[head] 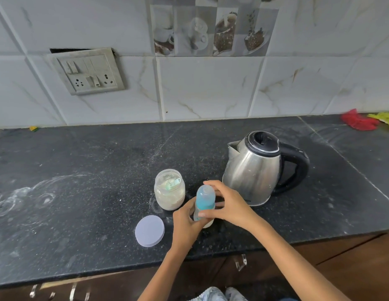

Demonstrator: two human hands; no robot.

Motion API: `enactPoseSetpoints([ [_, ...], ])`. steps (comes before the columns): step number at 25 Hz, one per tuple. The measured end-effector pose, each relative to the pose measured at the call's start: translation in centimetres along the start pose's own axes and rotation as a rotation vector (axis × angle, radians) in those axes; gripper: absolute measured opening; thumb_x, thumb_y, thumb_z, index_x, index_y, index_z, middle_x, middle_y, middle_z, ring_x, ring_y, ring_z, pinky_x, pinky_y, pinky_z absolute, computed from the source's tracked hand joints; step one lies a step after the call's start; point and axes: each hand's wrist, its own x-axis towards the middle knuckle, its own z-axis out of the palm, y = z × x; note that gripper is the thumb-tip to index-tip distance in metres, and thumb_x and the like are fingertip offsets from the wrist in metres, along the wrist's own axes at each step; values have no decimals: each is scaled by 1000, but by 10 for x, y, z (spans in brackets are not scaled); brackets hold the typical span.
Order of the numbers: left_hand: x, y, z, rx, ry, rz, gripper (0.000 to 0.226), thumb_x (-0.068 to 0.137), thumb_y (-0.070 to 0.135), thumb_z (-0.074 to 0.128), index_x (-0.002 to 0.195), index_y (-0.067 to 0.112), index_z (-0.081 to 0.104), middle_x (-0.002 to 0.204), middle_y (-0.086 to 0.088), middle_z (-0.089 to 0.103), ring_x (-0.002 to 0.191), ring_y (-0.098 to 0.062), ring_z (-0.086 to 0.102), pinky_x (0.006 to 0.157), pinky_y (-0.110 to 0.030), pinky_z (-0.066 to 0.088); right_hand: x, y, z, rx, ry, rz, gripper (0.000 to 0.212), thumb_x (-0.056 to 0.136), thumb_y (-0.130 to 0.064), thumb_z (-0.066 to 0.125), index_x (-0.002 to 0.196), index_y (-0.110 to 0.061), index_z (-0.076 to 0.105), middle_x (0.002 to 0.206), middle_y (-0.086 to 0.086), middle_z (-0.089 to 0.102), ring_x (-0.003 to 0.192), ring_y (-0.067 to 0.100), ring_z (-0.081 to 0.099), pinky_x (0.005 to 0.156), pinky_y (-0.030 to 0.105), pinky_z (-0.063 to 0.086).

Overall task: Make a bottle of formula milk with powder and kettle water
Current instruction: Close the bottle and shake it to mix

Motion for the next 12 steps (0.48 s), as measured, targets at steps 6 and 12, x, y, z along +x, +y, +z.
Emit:
enactPoseSetpoints([
  [6,20,57,-19,-168,-154,-16,42,76,24,77,115,15,63,107,1,72,102,-15,66,91,-37,52,-32,2,-22,288,38,-2,58,79,-18,78,127,-32,49,128,-15,60,118,-4,56,103,25,45],
  [12,29,114,-37,-307,-318,-36,28,89,13,61,116,6,62,109,-11,70,103,-25,66,91,-34,52,-30,-33,-20,526,160,-158,59,70,-24,77,120,-15,46,119,2,66,106,12,67,89,26,55],
])
